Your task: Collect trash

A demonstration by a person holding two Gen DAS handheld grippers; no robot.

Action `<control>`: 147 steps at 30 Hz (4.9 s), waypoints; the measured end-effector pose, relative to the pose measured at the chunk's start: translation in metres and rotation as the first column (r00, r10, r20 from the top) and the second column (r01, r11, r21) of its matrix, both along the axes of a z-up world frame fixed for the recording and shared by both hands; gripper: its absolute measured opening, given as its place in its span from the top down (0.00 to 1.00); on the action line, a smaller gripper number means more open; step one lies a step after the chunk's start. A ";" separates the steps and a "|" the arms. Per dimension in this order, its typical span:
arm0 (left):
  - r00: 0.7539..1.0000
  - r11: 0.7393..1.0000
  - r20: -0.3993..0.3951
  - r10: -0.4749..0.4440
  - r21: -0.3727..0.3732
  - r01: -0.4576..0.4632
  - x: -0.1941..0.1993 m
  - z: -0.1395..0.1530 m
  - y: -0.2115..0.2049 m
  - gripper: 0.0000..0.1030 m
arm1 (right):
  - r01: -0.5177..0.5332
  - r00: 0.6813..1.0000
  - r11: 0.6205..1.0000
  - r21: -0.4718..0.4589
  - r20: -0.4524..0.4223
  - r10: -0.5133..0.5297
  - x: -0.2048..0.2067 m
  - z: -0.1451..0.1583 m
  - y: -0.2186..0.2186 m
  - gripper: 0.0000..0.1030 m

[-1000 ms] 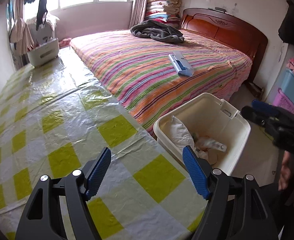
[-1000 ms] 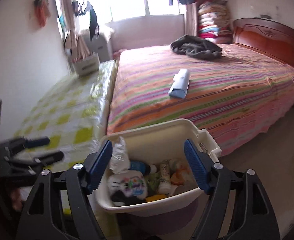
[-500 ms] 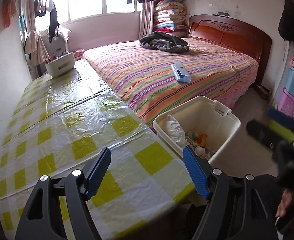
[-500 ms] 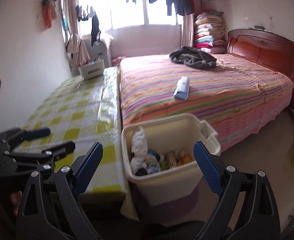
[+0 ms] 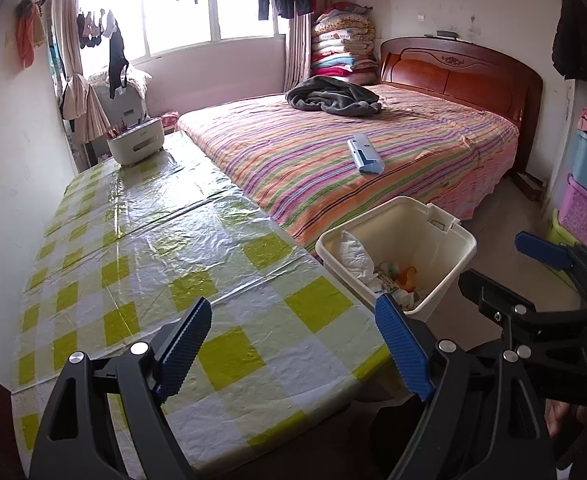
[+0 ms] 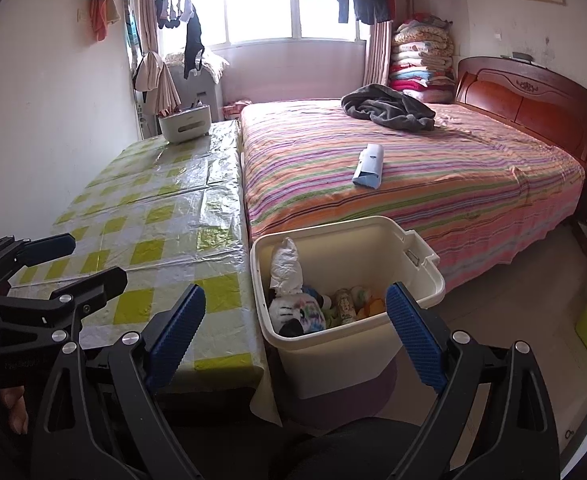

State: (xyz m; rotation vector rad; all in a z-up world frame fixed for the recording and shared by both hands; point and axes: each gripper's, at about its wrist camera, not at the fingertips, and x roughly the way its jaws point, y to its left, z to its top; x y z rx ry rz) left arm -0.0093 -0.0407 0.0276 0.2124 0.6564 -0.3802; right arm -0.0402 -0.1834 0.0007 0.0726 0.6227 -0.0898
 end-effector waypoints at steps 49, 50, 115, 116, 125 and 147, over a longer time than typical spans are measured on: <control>0.991 0.971 -0.023 0.129 0.205 -0.122 0.040 -0.028 -0.014 0.21 | -0.040 0.999 0.986 0.160 -0.025 0.045 0.077 -0.017 -0.043 0.12; 0.991 0.970 -0.025 0.133 0.207 -0.125 0.041 -0.028 -0.013 0.21 | -0.044 0.998 0.986 0.162 -0.027 0.049 0.080 -0.017 -0.041 0.12; 1.000 0.977 0.029 -0.006 0.211 0.000 0.014 -0.019 -0.045 0.20 | 0.077 0.997 0.989 0.123 -0.028 -0.074 0.026 -0.004 -0.057 0.12; 1.000 0.977 0.028 -0.005 0.212 -0.001 0.014 -0.020 -0.045 0.20 | 0.076 0.997 0.990 0.122 -0.028 -0.073 0.027 -0.003 -0.056 0.12; 1.000 0.979 0.022 -0.001 0.206 -0.003 0.014 -0.022 -0.043 0.20 | 0.070 0.997 0.991 0.115 -0.034 -0.067 0.028 -0.003 -0.054 0.12; 0.995 0.982 0.031 0.094 0.159 -0.097 0.027 -0.017 -0.001 0.20 | -0.051 0.996 0.991 0.121 -0.061 0.059 0.070 0.001 -0.007 0.12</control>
